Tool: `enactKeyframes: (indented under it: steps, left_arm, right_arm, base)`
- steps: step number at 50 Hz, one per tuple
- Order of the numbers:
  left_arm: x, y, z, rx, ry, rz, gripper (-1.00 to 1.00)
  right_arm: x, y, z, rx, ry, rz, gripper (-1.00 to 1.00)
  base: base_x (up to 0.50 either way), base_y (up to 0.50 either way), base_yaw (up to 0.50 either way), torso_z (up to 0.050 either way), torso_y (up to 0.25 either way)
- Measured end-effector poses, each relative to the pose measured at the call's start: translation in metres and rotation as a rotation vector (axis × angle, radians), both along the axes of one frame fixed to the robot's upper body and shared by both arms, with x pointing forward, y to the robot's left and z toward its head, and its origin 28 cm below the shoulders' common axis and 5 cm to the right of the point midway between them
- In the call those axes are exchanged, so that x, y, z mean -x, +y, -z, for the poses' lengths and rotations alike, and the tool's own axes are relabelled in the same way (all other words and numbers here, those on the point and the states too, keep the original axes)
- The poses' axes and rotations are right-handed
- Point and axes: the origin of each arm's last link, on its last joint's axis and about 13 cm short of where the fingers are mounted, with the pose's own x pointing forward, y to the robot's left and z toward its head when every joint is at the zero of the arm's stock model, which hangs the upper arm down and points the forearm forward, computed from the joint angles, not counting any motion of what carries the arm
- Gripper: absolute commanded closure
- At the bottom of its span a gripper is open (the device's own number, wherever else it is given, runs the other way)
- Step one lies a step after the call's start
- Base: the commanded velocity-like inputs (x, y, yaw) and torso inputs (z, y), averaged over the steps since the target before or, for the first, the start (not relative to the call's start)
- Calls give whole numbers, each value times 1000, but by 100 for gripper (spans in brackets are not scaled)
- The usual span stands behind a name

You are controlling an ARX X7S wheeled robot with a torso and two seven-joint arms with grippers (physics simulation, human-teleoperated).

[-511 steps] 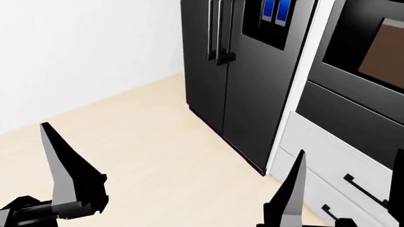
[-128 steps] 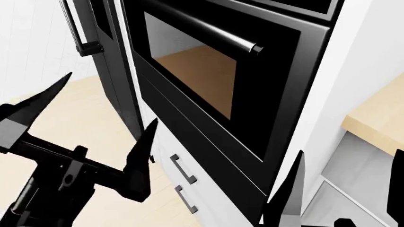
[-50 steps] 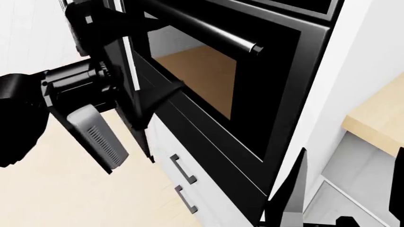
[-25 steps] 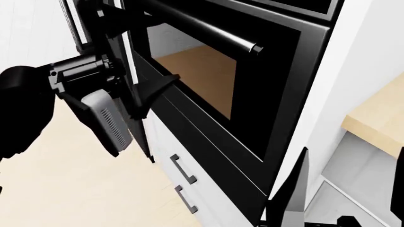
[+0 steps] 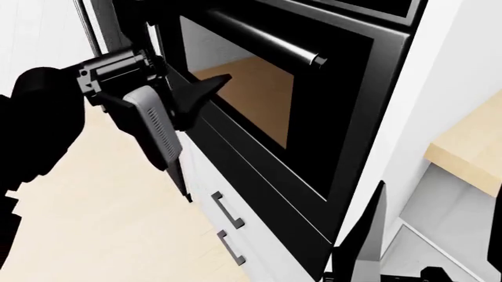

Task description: Open the oven door

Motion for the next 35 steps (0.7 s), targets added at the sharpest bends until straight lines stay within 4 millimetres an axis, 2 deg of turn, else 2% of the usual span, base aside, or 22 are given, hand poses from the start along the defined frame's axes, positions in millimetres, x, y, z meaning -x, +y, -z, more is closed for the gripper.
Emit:
enactKeyframes:
  steps: [18,35]
  left_arm:
    - [-9,-13,-1,19,6,0,-100]
    - [-18,-19,2,-40,7,-10,-100]
  right_arm:
    - [0,-1,-1,-3,-2,5,-100]
    - [-1,-2,-1,0,-3,10,-100]
  base:
    - [0,0,0,0,0]
    - [0,0,0,0,0]
